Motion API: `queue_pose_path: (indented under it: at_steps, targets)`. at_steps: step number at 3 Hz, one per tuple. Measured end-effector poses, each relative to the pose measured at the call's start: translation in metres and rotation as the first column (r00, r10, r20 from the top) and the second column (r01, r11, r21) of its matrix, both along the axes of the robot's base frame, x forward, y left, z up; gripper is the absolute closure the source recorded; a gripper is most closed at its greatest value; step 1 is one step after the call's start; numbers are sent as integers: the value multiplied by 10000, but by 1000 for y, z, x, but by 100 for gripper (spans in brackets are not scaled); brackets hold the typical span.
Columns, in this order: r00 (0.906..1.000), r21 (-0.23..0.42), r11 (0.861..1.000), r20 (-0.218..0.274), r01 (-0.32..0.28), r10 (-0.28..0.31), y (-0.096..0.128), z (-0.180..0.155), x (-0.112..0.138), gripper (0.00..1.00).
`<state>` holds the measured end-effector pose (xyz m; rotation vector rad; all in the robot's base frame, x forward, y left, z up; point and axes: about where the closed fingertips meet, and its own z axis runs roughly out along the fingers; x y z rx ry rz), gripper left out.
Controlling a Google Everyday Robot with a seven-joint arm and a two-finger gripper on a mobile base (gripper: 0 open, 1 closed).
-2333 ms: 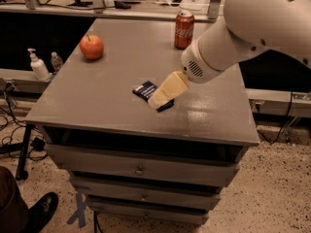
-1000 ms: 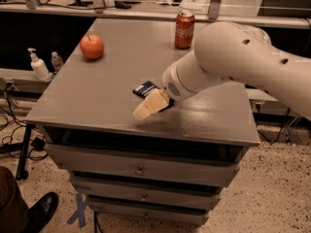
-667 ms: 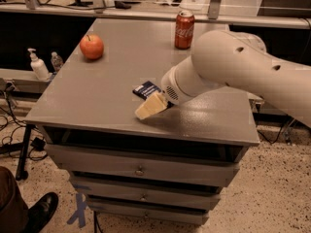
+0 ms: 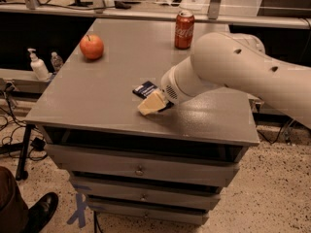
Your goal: Move rxbar blueberry near coke can
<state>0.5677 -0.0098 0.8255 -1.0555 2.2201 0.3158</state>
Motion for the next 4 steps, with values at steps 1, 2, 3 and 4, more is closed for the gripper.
queue_pose_path:
  at_steps: [1,2,3,4]
  targets:
    - [9999,15,10000,146,66,-67,-2,8,5,87]
    - [9990,-58,10000,439,81,-79,-6,24,14,100]
    - [9954,-332,9994,953,138,-106,-19,53,30,100]
    - [9954,-333,9994,955,137,-105,-19,53,30,100]
